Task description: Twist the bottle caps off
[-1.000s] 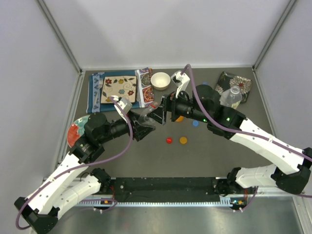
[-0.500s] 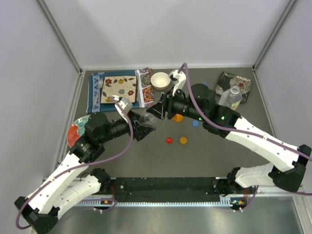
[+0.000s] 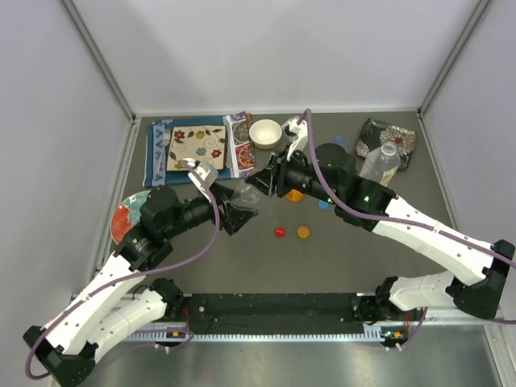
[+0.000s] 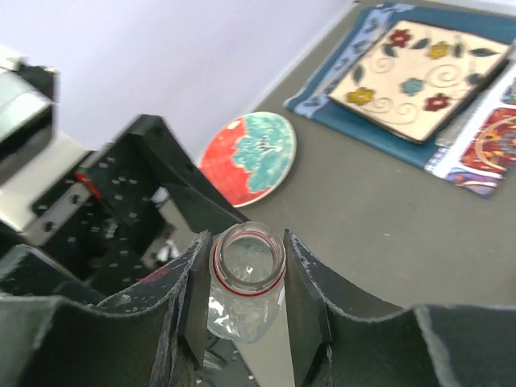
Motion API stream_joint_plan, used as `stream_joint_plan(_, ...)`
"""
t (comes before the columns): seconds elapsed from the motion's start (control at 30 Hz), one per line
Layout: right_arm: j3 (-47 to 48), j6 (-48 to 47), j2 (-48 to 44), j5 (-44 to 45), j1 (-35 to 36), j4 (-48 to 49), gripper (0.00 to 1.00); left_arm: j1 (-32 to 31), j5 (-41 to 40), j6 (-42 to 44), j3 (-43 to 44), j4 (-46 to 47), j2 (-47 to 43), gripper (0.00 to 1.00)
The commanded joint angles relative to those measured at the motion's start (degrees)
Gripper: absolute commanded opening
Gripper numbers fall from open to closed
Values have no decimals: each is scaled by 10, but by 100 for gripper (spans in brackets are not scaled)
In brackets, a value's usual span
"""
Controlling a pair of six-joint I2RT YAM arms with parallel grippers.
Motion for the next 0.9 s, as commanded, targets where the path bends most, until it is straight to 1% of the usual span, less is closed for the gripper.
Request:
stream_joint_plan(0.0, -12, -47, -31, 87, -1, 6, 22, -1, -112, -8, 23, -27, -27, 93)
stream_joint_plan(0.03, -14, -54, -32, 116, -1, 3, 21, -1, -134, -10, 31, -48, -38, 98)
stream_joint_plan(0.07, -19, -60, -33, 134, -1, 1, 21, -1, -178, -9, 38, -81, -43, 98)
stream_joint_plan(0.17, -35, -83, -21, 190, -1, 3, 21, -1, -250, -3, 54, -118, -80, 98)
stream_joint_plan(0.2, -40, -97, -15, 207, 0, 7, 20, -1, -291, 1, 55, -136, -99, 98)
stream_joint_plan(0.27, -51, -119, 4, 272, 7, 36, 16, -1, -328, 1, 54, -151, -117, 98)
stream_joint_plan(0.3, -67, -147, 12, 294, 14, 53, 11, -1, -358, 2, 53, -163, -129, 98)
stream_joint_plan(0.33, -74, -163, 19, 335, 18, 91, 8, -1, -367, 2, 53, -168, -135, 98)
stream_joint_plan(0.37, -80, -182, 40, 353, 21, 104, 6, 0, -374, 2, 51, -171, -140, 98)
stream_joint_plan(0.4, -89, -234, 53, 372, 34, 134, 2, -1, -375, 3, 46, -173, -148, 98)
stream_joint_plan(0.43, -91, -264, 71, 424, 41, 161, 0, 0, -368, 4, 43, -177, -150, 98)
stream_joint_plan(0.47, -91, -294, 89, 443, 45, 198, 0, 0, -363, 3, 39, -179, -153, 98)
stream_joint_plan(0.5, -87, -326, 120, 456, 49, 211, 0, 0, -359, -1, 34, -180, -157, 98)
stream_joint_plan(0.6, -84, -340, 166, 469, 48, 250, 0, -1, -348, -8, 26, -183, -163, 98)
stream_joint_plan(0.87, -68, -317, 258, 463, 48, 270, 0, 0, -332, -9, 12, -184, -171, 98)
